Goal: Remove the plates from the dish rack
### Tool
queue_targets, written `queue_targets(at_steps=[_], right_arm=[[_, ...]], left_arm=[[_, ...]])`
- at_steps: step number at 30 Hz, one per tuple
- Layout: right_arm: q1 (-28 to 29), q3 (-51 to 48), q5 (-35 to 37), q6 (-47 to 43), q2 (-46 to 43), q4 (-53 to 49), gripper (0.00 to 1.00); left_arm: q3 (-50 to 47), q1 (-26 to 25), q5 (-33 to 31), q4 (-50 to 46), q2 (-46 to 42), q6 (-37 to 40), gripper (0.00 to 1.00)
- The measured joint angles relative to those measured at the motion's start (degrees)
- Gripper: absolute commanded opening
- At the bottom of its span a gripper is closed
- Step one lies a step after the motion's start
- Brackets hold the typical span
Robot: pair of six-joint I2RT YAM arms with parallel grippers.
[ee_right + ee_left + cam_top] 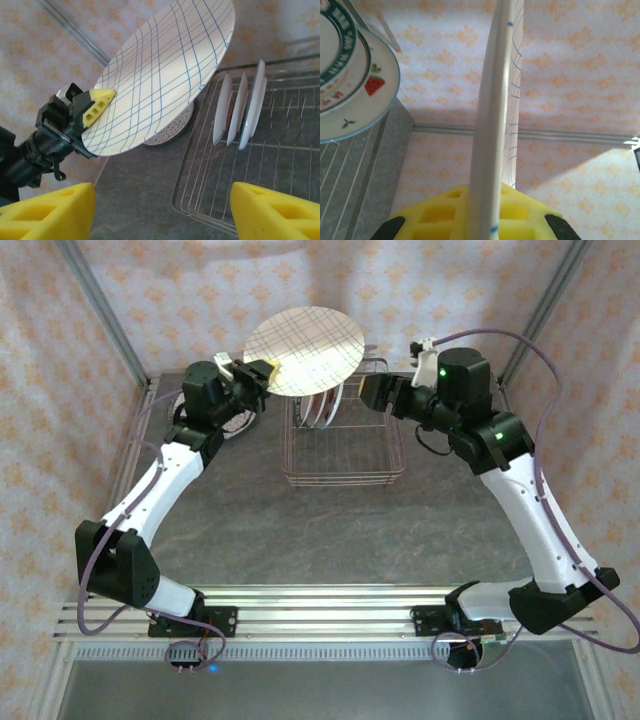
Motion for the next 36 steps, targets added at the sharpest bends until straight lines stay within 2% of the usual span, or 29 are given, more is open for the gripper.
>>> queue_targets(at_steps=[3,6,15,28,36], right_arm=[[1.6,-1.8,1.2,-3.8,-0.6,2.5,0.75],[2.6,-3.4,1.9,-6.9,-0.9,5.2,0.84],[3.1,-5.3,3.4,-9.8,-1.1,9.5,0.99],[3.9,-6.2,1.5,-12.3,-1.0,15.1,0.99],[4.9,-8.2,0.3,-13.5,-0.4,19.4,0.99]], left_arm=[[-1.2,2.3,0.2,-0.6,-1.0,0.7,0.00],[-2.9,5.0,0.2,-1.1,-2.1,1.5,0.00],[-8.9,12.7,-0.2,-3.2,-4.7,5.2,0.00],[-17.0,19.4,-4.3,1.5,-4.9,7.0,0.00],[-20.4,20.9,-8.3,7.0,-2.9,9.8,0.00]])
